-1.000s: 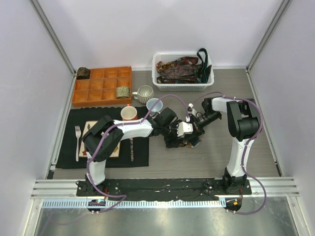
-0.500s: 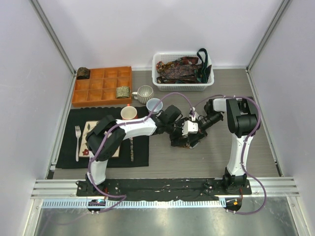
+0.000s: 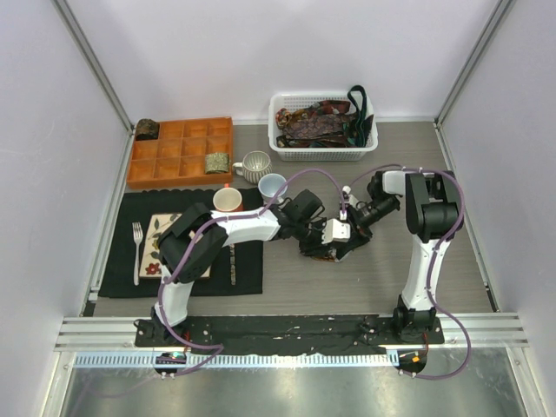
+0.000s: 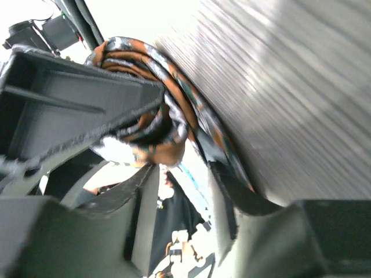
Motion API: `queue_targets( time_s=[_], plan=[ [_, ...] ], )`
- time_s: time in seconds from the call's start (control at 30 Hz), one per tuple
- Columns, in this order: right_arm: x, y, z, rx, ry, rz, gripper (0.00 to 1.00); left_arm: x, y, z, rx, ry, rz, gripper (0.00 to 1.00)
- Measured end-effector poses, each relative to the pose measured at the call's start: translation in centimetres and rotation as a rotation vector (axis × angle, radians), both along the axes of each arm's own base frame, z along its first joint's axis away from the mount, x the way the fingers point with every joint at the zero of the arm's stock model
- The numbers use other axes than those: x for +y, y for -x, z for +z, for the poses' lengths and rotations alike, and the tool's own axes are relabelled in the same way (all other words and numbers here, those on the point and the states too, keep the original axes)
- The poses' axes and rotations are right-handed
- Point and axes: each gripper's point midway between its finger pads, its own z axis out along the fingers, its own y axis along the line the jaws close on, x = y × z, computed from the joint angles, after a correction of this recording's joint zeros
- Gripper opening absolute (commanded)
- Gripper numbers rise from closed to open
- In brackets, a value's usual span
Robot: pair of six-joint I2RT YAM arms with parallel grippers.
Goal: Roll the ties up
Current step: Roll the tie at the center of the board.
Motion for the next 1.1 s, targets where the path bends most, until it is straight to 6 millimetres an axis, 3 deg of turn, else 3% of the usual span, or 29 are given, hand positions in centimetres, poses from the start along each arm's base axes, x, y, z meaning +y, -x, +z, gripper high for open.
queue_targets(
  time_s=[0.17, 0.27, 0.4, 0.53, 0.83, 1.1],
  plan=[
    [-2.4, -1.4, 1.3, -0.072, 0.019, -0.063, 0.67, -0.1, 0.0, -0.1, -0.004, -0.011, 0.016, 0.29],
    [-3.7, -2.0, 1.8, -0.118, 0.053, -0.092, 0.68, -0.1, 0.0, -0.1, -0.009, -0.015, 0.022, 0.29],
    [-4.6, -1.8, 0.6, -0.131, 0.116, -0.108, 0.69, -0.1, 0.0, -0.1, -0.013, -0.02, 0.028, 0.29],
    [-3.9, -1.3, 0.2, -0.091, 0.124, -0.114, 0.65, -0.1, 0.0, -0.2, -0.017, -0.024, 0.03, 0.29],
    [0.1, -1.0, 0.6, -0.103, -0.016, -0.068, 0.6, -0.2, 0.0, -0.1, -0.017, -0.028, 0.031, 0.29],
    [1.3, -0.8, 1.5, -0.11, -0.09, -0.062, 0.64, -0.2, 0.0, -0.1, -0.013, -0.034, 0.031, 0.29]
  ],
)
